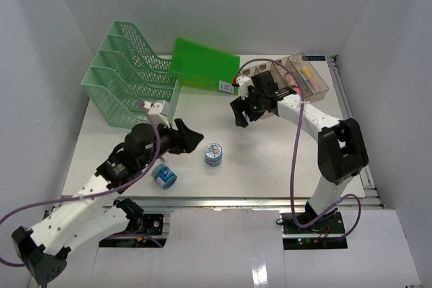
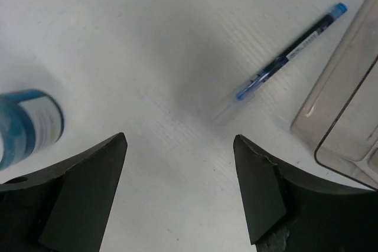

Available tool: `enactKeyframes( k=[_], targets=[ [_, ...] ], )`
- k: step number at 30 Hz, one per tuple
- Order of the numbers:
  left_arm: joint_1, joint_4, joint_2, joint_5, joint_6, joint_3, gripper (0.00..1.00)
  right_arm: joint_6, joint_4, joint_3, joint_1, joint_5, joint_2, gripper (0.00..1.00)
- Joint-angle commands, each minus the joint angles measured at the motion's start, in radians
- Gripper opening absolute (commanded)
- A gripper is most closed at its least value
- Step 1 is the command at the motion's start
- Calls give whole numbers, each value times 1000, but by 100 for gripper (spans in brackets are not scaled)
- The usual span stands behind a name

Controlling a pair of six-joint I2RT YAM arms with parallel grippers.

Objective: Organize the desk

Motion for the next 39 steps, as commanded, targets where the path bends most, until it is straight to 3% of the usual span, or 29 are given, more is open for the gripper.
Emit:
enactKeyframes(
  k=[1, 4, 20, 26, 32, 39],
  targets=[
    [5, -159, -93, -109, -34, -75, 77, 149, 56, 103, 0, 170, 83, 78],
    [5, -184, -148, -117, -34, -99, 77, 189, 67, 151, 15, 270, 152, 77],
    [5, -228, -236, -150, -21, -126, 78, 237, 122, 269, 33, 474, 360, 55],
    [5, -227, -251, -156, -24, -145, 78, 244, 122, 260, 33, 466, 388, 48],
    [5, -228, -256, -161, -31, -151, 78, 259, 116, 229, 31, 367, 392, 27],
    [5, -231, -243, -168, -41, -164, 77, 228, 117, 173, 31, 272, 361, 13]
  ],
)
